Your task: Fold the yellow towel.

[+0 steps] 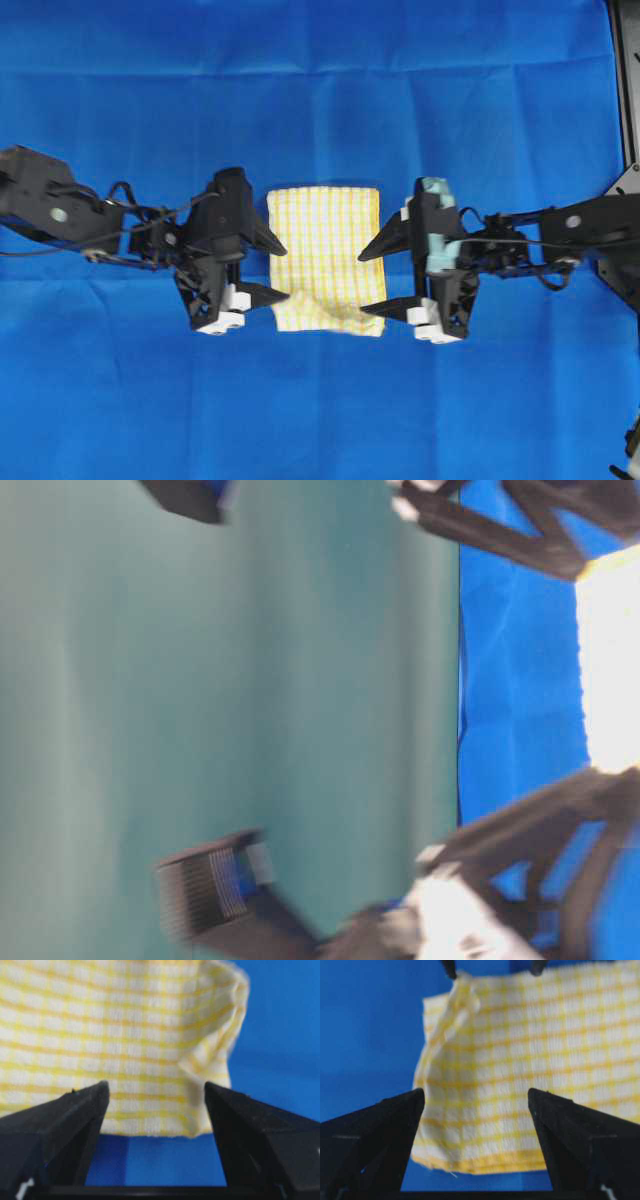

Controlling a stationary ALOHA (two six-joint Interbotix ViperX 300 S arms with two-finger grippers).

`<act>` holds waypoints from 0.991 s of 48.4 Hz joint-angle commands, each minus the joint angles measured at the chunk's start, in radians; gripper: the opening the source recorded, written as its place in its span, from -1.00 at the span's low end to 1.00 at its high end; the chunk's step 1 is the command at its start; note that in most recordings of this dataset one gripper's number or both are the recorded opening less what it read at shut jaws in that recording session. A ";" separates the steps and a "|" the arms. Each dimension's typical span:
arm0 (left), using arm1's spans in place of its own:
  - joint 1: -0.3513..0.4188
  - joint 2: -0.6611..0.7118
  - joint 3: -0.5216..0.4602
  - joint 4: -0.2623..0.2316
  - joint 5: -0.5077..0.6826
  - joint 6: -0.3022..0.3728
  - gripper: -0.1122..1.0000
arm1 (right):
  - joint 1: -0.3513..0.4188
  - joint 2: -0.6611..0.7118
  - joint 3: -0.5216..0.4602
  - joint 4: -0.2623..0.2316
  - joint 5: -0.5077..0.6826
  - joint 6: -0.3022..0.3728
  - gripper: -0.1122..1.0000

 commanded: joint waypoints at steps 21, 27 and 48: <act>0.003 -0.367 0.170 0.003 0.028 0.107 0.40 | -0.043 -0.497 0.117 -0.018 0.153 -0.146 0.57; 0.005 -0.437 0.241 0.003 -0.026 0.114 0.39 | -0.044 -0.607 0.150 -0.025 0.202 -0.160 0.57; 0.005 -0.730 0.446 0.003 -0.091 0.152 0.39 | -0.078 -0.818 0.319 -0.080 0.229 -0.163 0.56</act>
